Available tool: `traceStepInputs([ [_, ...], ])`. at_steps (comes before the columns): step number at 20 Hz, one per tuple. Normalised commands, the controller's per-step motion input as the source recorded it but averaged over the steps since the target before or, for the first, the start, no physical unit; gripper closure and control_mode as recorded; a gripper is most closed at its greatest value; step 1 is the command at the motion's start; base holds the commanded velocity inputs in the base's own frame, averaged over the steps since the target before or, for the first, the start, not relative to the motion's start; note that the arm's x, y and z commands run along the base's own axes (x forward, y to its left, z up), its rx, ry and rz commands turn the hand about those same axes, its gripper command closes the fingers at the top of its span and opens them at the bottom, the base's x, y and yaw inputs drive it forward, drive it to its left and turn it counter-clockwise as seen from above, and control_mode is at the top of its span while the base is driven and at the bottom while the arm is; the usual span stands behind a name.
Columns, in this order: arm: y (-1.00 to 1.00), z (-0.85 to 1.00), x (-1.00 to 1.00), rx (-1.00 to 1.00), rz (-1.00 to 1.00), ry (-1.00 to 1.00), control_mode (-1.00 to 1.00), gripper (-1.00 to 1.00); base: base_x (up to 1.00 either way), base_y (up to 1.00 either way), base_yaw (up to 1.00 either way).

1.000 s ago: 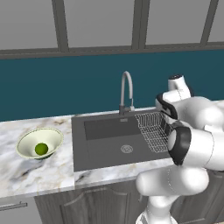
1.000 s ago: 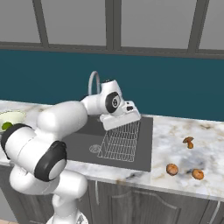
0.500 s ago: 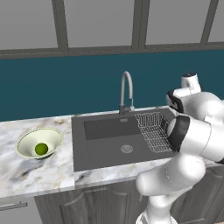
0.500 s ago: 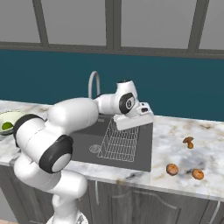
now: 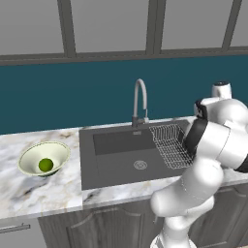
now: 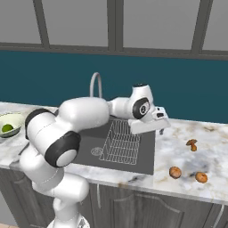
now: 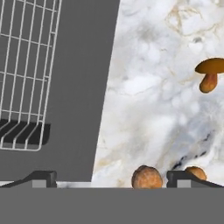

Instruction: There is a mixed pile of frozen fruits and vegetables on the counter. Locate all the frozen vegetables and place the items in a bowl on the counter. Take all the frozen fruits and defrost them in a running sink.

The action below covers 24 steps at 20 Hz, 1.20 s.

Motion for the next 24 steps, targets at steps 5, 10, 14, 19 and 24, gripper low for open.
traceStepInputs([
  [5,-0.41,-0.01,0.12,0.05,-0.08,-0.05,-1.0,-1.0,0.0,0.0,0.0],
  [10,-0.42,0.0,0.26,0.09,-0.08,0.0,-1.0,-1.0,0.0,0.0,0.0],
  [14,-0.33,0.0,0.17,0.08,-0.06,-0.04,-1.0,-1.0,0.0,0.0,0.0],
  [19,-0.28,0.0,0.13,0.07,-0.06,-0.02,-1.0,-1.0,0.0,0.0,0.0],
  [24,-0.22,0.0,0.09,0.05,-0.05,0.0,-1.0,-1.0,0.0,0.0,0.0],
])
